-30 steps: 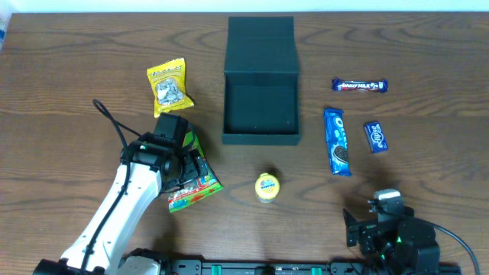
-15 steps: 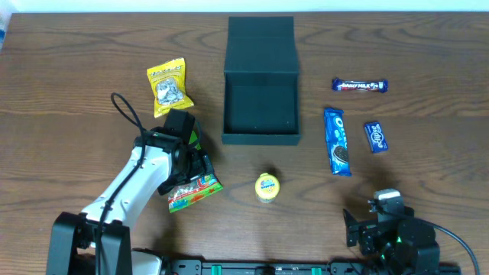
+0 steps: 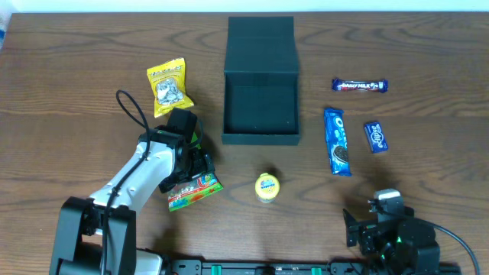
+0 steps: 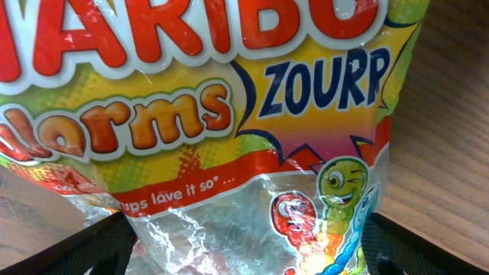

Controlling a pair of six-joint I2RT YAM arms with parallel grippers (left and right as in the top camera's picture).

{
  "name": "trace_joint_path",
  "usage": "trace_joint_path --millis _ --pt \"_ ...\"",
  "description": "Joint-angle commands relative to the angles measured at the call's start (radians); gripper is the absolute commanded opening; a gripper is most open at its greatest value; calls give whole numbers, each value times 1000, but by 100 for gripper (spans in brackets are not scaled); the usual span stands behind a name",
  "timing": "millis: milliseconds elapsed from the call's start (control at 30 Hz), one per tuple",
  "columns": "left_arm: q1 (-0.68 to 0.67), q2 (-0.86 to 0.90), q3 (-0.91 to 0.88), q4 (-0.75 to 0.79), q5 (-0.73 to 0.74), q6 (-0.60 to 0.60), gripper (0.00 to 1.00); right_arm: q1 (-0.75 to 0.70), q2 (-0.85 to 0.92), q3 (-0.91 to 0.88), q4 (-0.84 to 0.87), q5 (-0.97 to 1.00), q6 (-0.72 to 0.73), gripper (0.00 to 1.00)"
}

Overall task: Pack container
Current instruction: 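Move the left gripper down over the green Haribo bag, then close the left gripper on the Haribo bag's top edge and lift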

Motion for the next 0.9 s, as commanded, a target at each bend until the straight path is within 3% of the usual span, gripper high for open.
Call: trace_joint_path --millis 0,467,533,867 --pt "7 11 -11 2 -13 18 96 -7 -6 -5 -8 0 -8 99" --pt "6 11 -13 -3 -13 21 100 -7 -6 -5 -8 0 -8 99" --pt "6 11 -13 -3 -13 22 91 -7 -6 -5 -8 0 -8 99" --pt "6 11 -13 -3 -13 21 77 -7 -6 -5 -8 0 -8 99"
